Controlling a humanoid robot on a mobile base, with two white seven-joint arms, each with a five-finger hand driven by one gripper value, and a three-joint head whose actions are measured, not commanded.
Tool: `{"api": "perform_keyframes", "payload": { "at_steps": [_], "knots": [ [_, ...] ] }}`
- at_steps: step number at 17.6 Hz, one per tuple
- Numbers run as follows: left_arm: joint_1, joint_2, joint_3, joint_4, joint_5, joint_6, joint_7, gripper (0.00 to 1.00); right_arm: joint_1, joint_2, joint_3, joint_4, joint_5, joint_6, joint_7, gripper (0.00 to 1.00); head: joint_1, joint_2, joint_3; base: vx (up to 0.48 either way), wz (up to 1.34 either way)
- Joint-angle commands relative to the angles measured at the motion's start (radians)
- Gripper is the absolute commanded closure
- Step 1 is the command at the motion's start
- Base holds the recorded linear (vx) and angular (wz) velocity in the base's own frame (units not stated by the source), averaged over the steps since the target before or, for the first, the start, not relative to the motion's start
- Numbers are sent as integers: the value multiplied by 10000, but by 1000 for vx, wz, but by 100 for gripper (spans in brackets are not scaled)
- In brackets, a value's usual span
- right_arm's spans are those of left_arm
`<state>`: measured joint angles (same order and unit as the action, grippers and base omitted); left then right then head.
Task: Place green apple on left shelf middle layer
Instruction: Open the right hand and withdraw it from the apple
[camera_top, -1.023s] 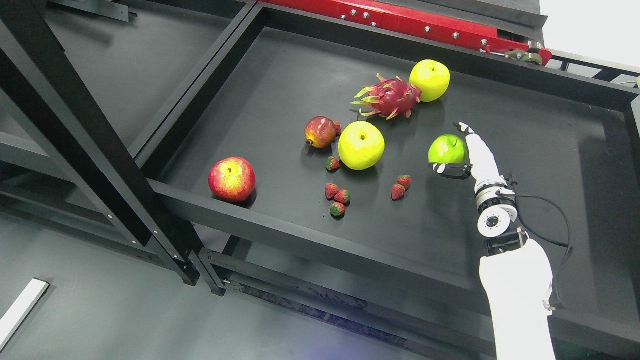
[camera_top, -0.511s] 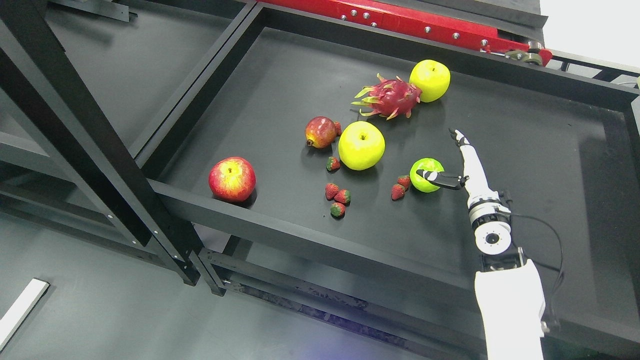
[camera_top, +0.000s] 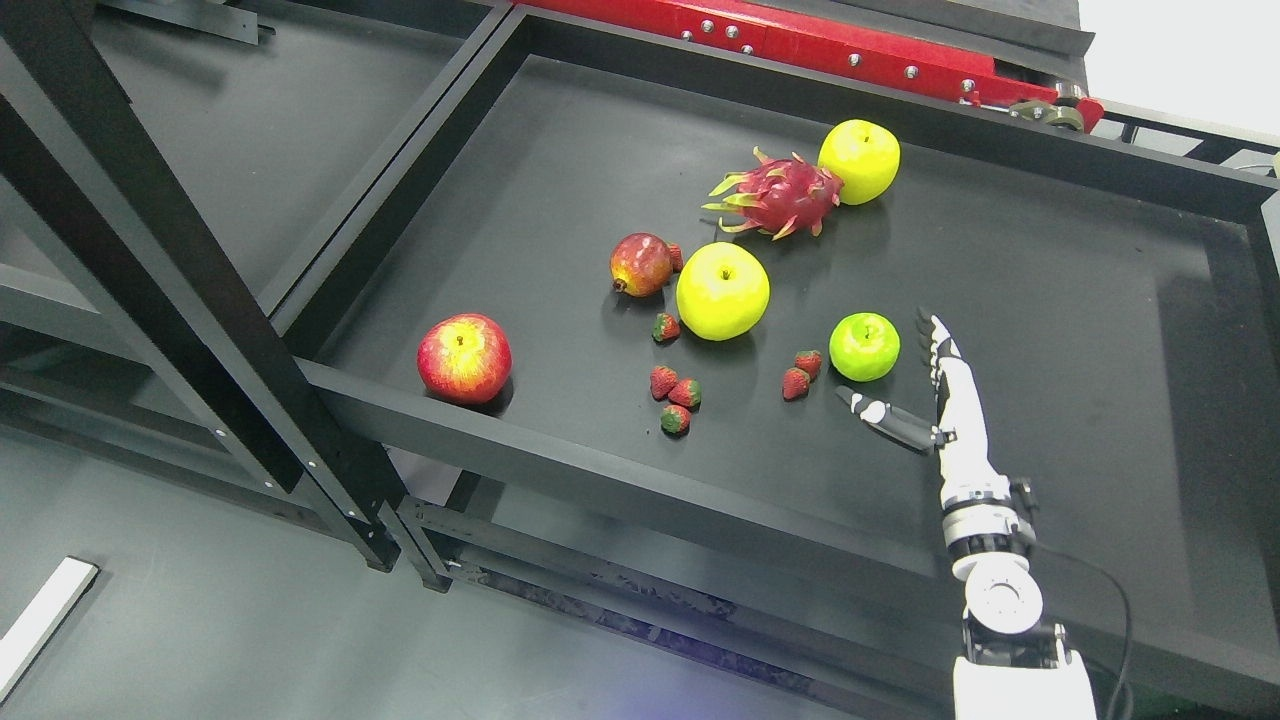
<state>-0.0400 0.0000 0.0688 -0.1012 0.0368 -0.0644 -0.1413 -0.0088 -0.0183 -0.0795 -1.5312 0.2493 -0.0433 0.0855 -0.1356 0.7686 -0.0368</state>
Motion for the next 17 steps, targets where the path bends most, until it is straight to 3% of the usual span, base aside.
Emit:
{"api": "perform_keyframes", "payload": {
  "at_steps": [1, 5, 17],
  "knots": [
    [1, 175, 2, 0, 0, 76, 1, 0, 855, 9, -187, -1899, -989, 125, -378, 0, 0, 0, 0, 0, 0],
    [1, 175, 2, 0, 0, 61, 1, 0, 855, 9, 411, -1898, -1005, 234, -854, 0, 0, 0, 0, 0, 0],
    [1, 175, 2, 0, 0, 76, 1, 0, 977, 9, 473, -1883, -1081, 173, -840, 0, 0, -1, 0, 0, 0]
  ]
}}
